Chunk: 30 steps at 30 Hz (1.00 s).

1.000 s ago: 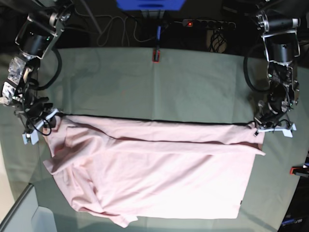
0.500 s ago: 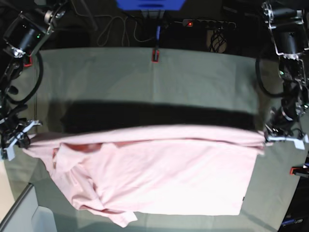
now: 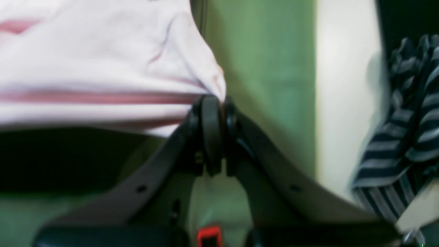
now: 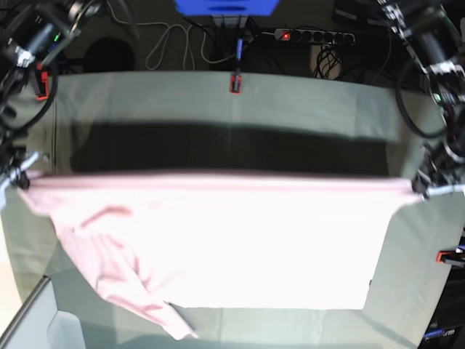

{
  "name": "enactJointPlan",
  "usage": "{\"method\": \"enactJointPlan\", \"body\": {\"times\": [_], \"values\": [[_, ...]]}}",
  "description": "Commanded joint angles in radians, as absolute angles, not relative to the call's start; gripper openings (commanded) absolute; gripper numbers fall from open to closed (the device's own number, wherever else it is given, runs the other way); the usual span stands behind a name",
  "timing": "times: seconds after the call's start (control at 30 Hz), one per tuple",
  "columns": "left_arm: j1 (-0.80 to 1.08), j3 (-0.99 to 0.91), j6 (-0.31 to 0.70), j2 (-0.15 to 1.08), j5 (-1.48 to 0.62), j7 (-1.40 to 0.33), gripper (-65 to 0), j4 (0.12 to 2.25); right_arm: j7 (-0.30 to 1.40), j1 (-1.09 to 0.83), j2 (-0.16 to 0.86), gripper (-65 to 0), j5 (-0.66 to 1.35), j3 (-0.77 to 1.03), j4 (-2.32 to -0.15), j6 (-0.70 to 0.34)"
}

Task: Layout the t-shirt on the table in an organized manner, then fold the t-shirt properly
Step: 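Lift and pull the folded t-shirt with both grippers, flattening it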

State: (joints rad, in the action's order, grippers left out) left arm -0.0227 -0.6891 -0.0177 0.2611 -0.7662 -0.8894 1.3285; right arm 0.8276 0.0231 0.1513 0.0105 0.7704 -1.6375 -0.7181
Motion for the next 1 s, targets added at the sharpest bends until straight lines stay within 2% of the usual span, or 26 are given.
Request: {"method": "enactJointPlan", "body": {"times": [0.0,0.27,0.5,0.87,0.9,0.97], "values": [[-0.024,-0.705,-0.019,0.291,-0.766,-0.849,-64.9,1.349,0.808,0.015,0.17,-65.0,-0.002,0.791,-1.661,-0.698],[0.125,-0.716,-0.018,0.28,-0.766,-0.842,-64.9,1.353,0.806,-0.179,0.125,-65.0,-0.002,0.797,-1.664,-0.698],[0.197,-0.789,-0.016,0.242,-0.765,-0.842,-64.9,1.34,0.671,-0.302,0.087,-65.0,-0.002,0.791,-1.658,-0.698],[0.197,-0.8,-0.016,0.173,-0.765,-0.849,-64.6,1.34,0.63,-0.348,0.05,-65.0,-0.002,0.788,-1.641,-0.698],[0.197,-0.8,-0.016,0.17,-0.766,-0.851,-64.5,1.34,0.633,-0.348,0.05,-63.8,-0.004,0.788,-1.641,-0.698],[0.213,-0.8,-0.016,0.168,-0.766,-0.852,-64.4,1.34,0.634,-0.348,0.051,-57.2,-0.004,0.789,-1.643,-0.698]]}}
